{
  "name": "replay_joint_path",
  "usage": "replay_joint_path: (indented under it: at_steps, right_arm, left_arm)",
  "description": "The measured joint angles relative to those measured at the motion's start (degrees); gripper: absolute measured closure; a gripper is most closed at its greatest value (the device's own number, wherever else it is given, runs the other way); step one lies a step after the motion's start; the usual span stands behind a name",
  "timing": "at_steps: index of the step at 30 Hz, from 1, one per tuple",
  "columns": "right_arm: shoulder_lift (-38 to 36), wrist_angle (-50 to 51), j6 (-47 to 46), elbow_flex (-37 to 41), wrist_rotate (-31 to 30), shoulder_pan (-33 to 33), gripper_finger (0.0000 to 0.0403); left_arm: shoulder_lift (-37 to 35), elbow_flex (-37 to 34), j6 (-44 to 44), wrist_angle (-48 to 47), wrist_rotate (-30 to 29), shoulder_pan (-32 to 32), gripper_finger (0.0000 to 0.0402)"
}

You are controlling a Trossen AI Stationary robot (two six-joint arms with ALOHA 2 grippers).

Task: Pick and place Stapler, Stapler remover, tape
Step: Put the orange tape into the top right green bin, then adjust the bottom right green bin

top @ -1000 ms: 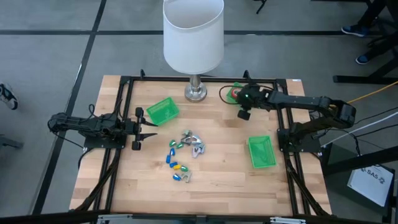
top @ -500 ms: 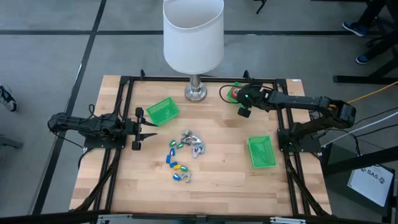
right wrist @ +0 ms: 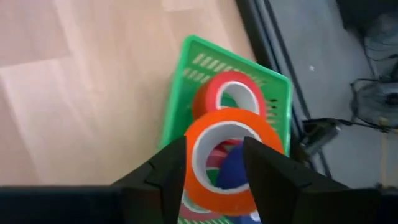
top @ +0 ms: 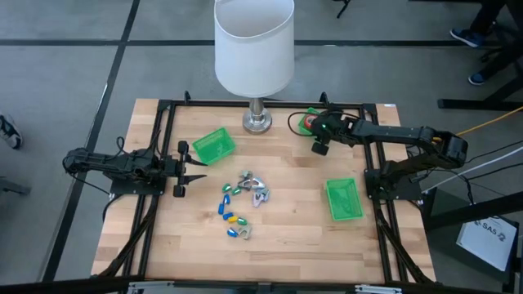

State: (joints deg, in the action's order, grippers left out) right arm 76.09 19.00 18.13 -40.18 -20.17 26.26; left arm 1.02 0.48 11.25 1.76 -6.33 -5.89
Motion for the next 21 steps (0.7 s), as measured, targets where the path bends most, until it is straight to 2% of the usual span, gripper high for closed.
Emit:
replay_joint_path:
  at_steps: [8,18,21]
  right_arm:
    - [0.02,0.00,-0.11,-0.02,5.16,-0.02,0.0242]
    - [0.02,-0.19,0.06,-1.79,5.41,-0.04,0.0242]
    - [0.02,0.37,-0.11,-3.66,7.57,-0.02,0.0242]
  left_arm:
    - [0.00,0.00,0.00,0.01,0.00,0.00,0.0245]
    - [0.00,-0.01,-0.01,0.02,0.00,-0.01,0.0245]
    - [0.00,-0.01,0.00,0.00,0.00,-0.02,0.0245]
